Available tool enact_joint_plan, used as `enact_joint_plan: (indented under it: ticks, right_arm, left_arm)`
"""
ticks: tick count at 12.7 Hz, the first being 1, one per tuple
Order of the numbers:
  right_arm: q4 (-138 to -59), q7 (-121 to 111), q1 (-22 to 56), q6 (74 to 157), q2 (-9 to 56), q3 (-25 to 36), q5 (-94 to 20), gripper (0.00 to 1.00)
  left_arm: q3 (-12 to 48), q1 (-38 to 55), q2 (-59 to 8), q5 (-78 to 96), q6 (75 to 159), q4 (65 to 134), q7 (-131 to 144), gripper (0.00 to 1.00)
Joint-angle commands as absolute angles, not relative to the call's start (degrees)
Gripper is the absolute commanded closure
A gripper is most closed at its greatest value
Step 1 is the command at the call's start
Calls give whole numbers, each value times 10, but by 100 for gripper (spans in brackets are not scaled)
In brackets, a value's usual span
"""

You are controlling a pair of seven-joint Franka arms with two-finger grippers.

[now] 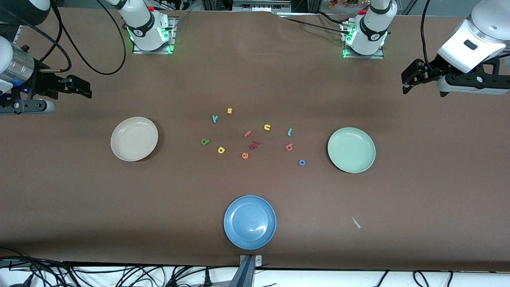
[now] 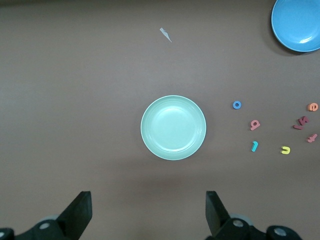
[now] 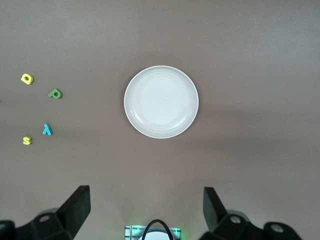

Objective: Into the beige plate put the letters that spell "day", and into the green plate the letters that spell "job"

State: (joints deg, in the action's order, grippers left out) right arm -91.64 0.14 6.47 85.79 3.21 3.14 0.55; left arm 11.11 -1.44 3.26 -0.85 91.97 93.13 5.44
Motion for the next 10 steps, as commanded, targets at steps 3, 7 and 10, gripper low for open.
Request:
enact_joint_plan:
  ticks: [3, 7, 10]
  right_arm:
    - [-919, -1, 61, 853, 26, 37, -4, 0]
    - [-919, -2, 61, 853, 26, 37, -4, 0]
    - [-919, -1, 62, 853, 26, 37, -5, 0]
  left_arm:
    - [113, -17, 26, 2, 907, 917, 50, 0]
    - [112, -18, 19, -1, 911, 918, 50, 0]
    - [112, -18, 23, -1, 908, 918, 50, 0]
